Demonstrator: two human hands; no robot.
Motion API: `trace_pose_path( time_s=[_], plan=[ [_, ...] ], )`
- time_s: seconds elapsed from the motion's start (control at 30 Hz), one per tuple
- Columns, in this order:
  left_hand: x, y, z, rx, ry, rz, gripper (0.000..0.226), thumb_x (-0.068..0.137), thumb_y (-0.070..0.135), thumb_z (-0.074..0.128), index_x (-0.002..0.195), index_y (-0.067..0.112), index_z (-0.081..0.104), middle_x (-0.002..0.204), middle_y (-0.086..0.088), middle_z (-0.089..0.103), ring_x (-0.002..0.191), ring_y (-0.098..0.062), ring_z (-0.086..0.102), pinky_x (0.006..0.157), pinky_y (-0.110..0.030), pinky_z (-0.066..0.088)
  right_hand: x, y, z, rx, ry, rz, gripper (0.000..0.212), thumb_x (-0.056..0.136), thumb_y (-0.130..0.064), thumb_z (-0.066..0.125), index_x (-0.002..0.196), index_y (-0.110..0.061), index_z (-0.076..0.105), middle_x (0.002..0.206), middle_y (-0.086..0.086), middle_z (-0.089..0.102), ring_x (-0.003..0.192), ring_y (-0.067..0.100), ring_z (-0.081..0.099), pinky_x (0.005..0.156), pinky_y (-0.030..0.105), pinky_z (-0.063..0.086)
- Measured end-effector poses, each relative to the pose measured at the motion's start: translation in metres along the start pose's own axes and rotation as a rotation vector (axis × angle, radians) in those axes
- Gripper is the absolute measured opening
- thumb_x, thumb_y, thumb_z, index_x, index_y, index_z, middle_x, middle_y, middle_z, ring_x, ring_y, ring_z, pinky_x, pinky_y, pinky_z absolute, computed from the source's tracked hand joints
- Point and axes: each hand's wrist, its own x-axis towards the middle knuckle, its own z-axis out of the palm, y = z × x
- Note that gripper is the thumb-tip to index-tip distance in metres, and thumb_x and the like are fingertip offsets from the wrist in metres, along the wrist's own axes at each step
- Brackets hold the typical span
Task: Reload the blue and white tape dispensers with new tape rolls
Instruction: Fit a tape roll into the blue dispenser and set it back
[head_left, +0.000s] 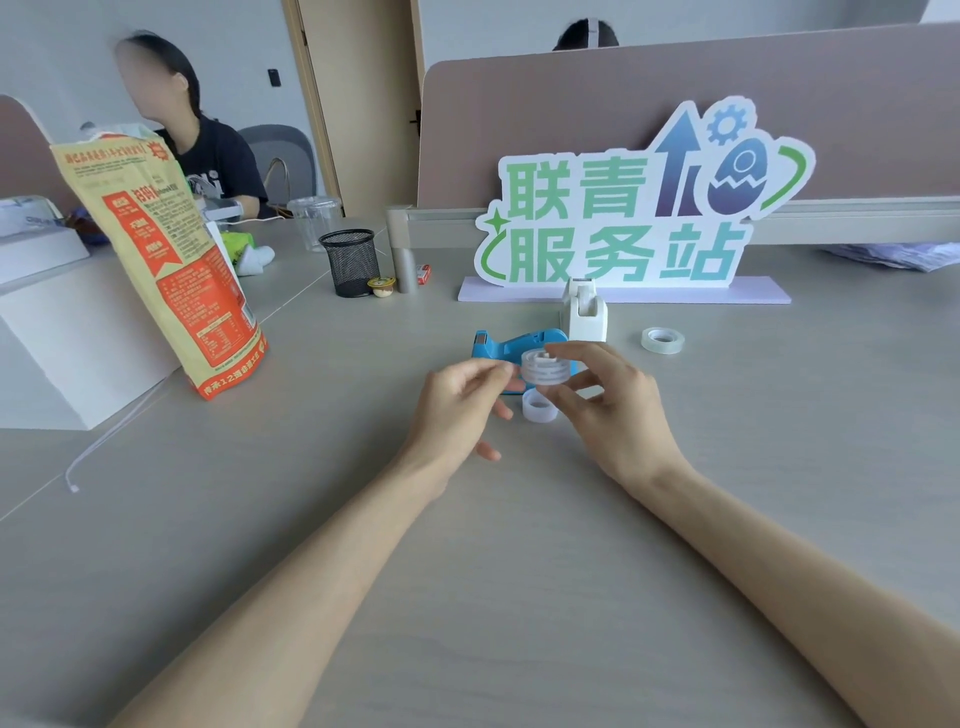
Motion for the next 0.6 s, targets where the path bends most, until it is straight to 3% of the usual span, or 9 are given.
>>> trace_pose_path(
  time_s=[0.23, 0.43, 0.6],
  plan=[
    [0.0004, -0.0024, -0.0012, 0.011, -0.031, -0.001, 0.01, 0.087, 0.025, 0.069, 0.095, 0.023, 0.074, 0.094, 0.0, 0.075, 0.06, -0.002, 0.058, 0.038, -0.022, 0.046, -0.0013, 0.0052, 0.0009, -0.096, 0.015, -0.105, 0.027, 0.079, -0.011, 0.076, 0.104, -0.019, 0.071, 0.11, -0.005, 0.063, 0.075, 0.009, 0.063, 0.065, 0.007, 0.039],
    [0.005, -0.0069, -0.003, 0.05, 0.032, 0.057, 0.009, 0.087, 0.019, 0.066, 0.083, 0.023, 0.073, 0.086, -0.003, 0.075, 0.056, -0.001, 0.055, 0.038, -0.023, 0.045, -0.0021, 0.0051, 0.0009, -0.129, 0.012, -0.108, 0.028, 0.079, -0.014, 0.077, 0.106, -0.019, 0.071, 0.108, -0.002, 0.062, 0.074, 0.011, 0.062, 0.072, 0.034, 0.054],
    [0.0051, -0.0073, -0.0013, 0.062, 0.043, 0.068, 0.011, 0.091, 0.018, 0.058, 0.09, 0.018, 0.069, 0.084, 0.004, 0.07, 0.058, -0.001, 0.054, 0.037, -0.022, 0.043, 0.0002, 0.0059, 0.0008, -0.147, 0.013, -0.09, 0.026, 0.083, -0.02, 0.075, 0.108, -0.02, 0.069, 0.1, 0.0, 0.061, 0.073, 0.017, 0.059, 0.074, 0.043, 0.053]
  ],
)
